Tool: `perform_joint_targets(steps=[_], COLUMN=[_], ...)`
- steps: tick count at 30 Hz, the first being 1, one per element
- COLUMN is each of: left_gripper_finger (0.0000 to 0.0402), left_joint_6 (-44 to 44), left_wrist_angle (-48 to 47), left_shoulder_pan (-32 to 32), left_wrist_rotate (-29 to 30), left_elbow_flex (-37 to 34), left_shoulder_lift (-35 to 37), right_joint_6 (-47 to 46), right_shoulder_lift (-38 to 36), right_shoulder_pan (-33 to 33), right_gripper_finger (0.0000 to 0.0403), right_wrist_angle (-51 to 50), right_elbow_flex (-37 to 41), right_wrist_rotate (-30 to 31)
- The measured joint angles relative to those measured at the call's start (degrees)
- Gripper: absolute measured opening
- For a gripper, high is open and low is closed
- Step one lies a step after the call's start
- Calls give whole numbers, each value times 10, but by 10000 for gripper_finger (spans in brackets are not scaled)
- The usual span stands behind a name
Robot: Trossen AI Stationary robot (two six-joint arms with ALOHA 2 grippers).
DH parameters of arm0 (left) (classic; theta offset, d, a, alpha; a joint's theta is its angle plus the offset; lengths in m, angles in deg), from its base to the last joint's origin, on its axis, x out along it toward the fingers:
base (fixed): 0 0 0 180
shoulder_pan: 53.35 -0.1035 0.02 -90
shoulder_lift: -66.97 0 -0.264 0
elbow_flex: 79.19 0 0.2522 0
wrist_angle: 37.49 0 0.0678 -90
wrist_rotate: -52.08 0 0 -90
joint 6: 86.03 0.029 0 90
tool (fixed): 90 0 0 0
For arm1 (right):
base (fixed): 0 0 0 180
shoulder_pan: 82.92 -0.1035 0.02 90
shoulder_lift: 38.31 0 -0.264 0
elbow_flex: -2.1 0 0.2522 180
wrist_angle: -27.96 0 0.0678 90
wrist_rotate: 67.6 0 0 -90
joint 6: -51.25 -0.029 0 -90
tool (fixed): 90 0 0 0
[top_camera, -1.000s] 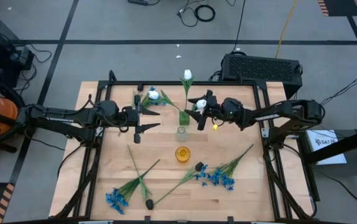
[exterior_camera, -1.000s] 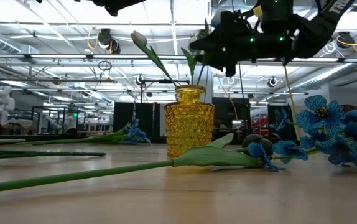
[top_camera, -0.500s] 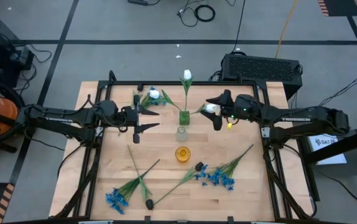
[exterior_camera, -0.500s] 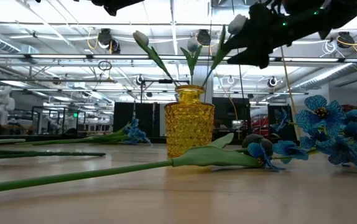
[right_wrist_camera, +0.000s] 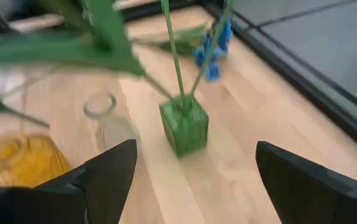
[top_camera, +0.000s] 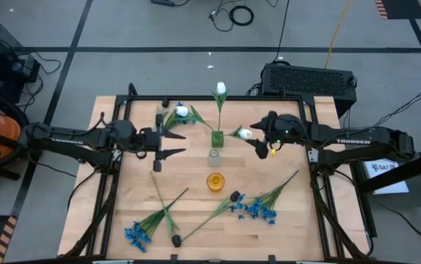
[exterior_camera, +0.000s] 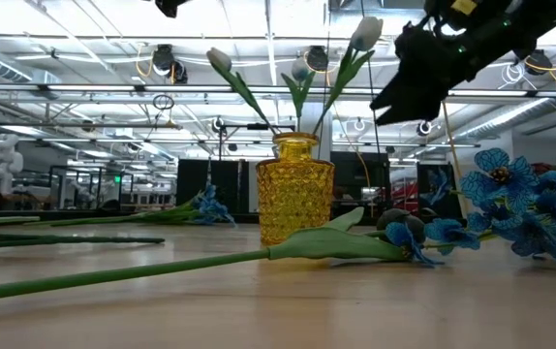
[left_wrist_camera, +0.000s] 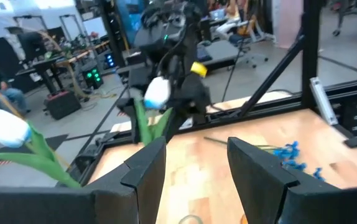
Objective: Sort flowers into vase by color
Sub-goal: Put the top left blue flowers into the transparent vase
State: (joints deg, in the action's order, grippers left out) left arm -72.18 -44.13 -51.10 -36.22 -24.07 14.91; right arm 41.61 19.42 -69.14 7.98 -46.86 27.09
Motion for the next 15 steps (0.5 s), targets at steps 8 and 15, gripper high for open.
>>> perform_joint_targets(steps=[8,15], left_gripper_finger=[180,180], left_joint_6=[-15,-39], left_wrist_angle=[-92,-197], left_shoulder_pan=[40,70], left_wrist_rotate=[0,-1], left_elbow_flex=[0,0], left_shoulder_lift=[57,77], right_joint_6=[1,65], right_shoulder_lift=[0,0], right_shoulder_pan=[0,0], right_gripper_finger=[301,281], right_wrist_angle=[-40,-41], right_elbow_flex=[0,0], right_wrist_rotate=[1,1])
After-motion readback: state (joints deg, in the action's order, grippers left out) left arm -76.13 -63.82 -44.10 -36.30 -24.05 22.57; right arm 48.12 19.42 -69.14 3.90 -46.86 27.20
